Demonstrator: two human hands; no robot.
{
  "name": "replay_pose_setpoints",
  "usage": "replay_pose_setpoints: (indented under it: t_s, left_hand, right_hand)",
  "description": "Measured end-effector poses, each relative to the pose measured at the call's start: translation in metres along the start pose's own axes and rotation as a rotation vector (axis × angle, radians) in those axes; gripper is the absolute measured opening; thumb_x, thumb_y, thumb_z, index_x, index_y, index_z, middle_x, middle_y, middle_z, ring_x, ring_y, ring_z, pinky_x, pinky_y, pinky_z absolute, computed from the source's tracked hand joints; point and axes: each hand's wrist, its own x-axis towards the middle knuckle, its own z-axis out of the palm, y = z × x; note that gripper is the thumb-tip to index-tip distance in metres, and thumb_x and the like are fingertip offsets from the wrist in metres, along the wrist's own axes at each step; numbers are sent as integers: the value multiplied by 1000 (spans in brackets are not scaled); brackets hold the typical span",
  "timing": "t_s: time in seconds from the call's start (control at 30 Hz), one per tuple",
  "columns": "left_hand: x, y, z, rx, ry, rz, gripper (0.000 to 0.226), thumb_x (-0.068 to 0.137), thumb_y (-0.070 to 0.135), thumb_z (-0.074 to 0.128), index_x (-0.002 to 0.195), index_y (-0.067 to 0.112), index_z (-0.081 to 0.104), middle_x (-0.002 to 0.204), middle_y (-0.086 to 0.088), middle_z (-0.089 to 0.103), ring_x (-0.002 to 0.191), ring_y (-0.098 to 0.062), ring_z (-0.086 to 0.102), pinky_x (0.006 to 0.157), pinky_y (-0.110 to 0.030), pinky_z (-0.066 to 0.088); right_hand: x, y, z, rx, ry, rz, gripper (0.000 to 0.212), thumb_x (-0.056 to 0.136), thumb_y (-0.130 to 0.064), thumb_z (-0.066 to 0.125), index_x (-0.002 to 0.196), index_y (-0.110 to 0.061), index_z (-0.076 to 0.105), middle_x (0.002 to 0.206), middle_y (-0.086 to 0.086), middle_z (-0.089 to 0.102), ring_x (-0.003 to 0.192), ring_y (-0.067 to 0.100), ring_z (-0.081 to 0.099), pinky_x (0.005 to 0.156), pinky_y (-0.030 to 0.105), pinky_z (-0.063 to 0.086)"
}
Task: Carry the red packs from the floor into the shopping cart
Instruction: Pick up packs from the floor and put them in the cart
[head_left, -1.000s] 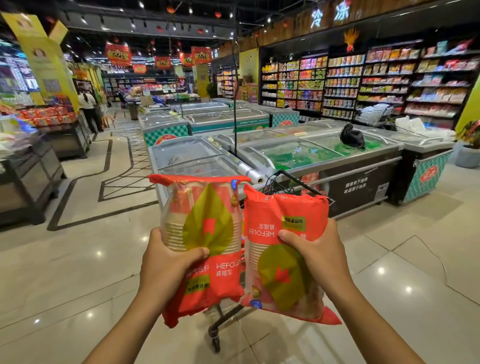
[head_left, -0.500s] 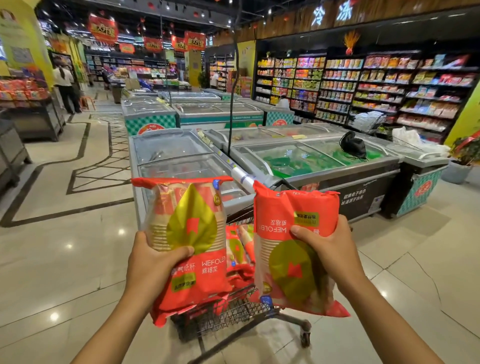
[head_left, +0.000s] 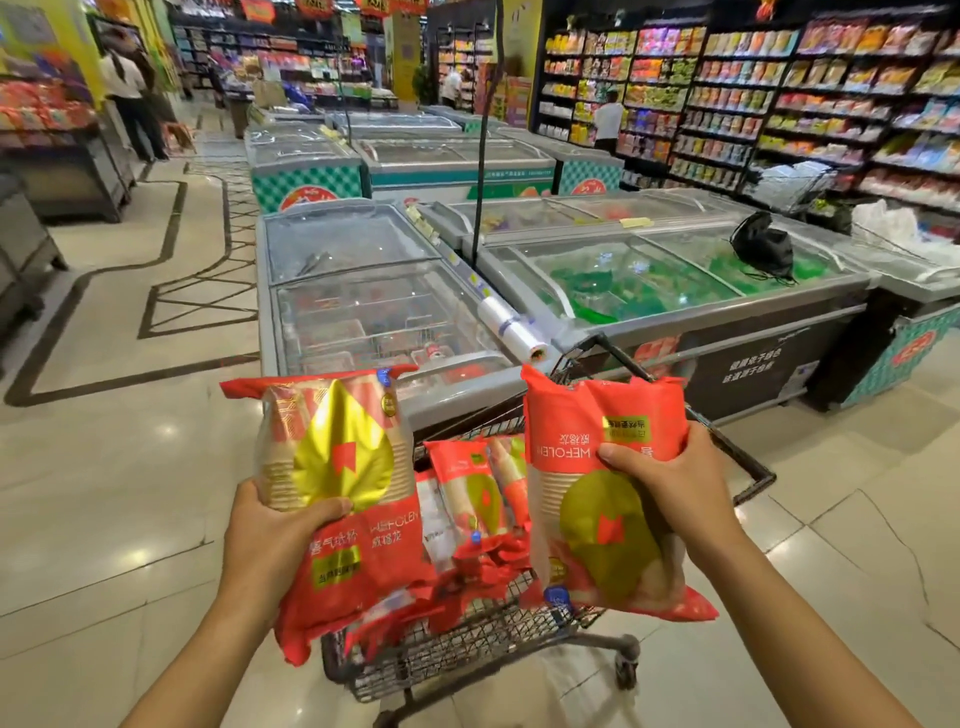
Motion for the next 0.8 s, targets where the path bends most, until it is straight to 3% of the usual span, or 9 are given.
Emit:
replay_pose_setpoints:
  t_s: [0.07,0.13,0.27,0.43,0.57,0.7,0.8]
  left_hand:
    - [19,-11,14,23,20,-30,78,56,24,100,120,15,56,105,-11,73,85,-34,75,76,-58,62]
    - [39,-22,30,39,52,-68,87,45,36,99,119,17,58,103,-9,74,82,-33,75,72,-54,63]
    - [80,-44,65,58,84,-188,92,34,43,94,117,19,62,99,-8,78,80,-32,77,73,-56,63]
    - [125,-80,102,172,171,-324,80,38,38,91,108,18,57,98,-6,73,85,-31,73,76,-49,60]
    - [168,-148,117,267,181,-458,87,29,50,91,105,19,65,92,-6,77,82,-30,74,78,-51,61]
    - [184,-180,132,362,247,-567,91,23,52,85,103,14,65,91,-10,75,82,-32,70,73,-43,55]
    - [199,-201,145,422,282,-609,97,29,47,84,115,7,60,102,-18,70,92,-38,65,75,-44,50]
  right_hand:
    - [36,14,13,-5,-34,33,89,51,-52,100,121,-20,55,107,-2,72,92,19,73,85,51,60]
    - [70,25,27,-2,-76,51,80,59,-38,99,119,-17,51,107,0,68,92,18,69,84,47,58]
    - [150,48,60,16,-167,75,68,66,-24,97,115,-17,49,101,-3,63,87,13,64,68,32,50]
    - [237,95,109,-10,-273,186,87,51,-41,101,119,-13,54,105,3,67,92,21,67,84,44,56]
    - [298,164,144,-55,-361,297,108,27,-60,100,117,-11,66,103,8,77,89,25,77,80,49,63]
    - [327,193,164,-96,-362,387,96,33,-50,98,115,-9,67,100,11,77,84,25,77,68,34,60]
    - [352,214,183,-155,-396,431,56,58,-31,100,101,-15,70,94,10,77,80,26,75,70,36,59]
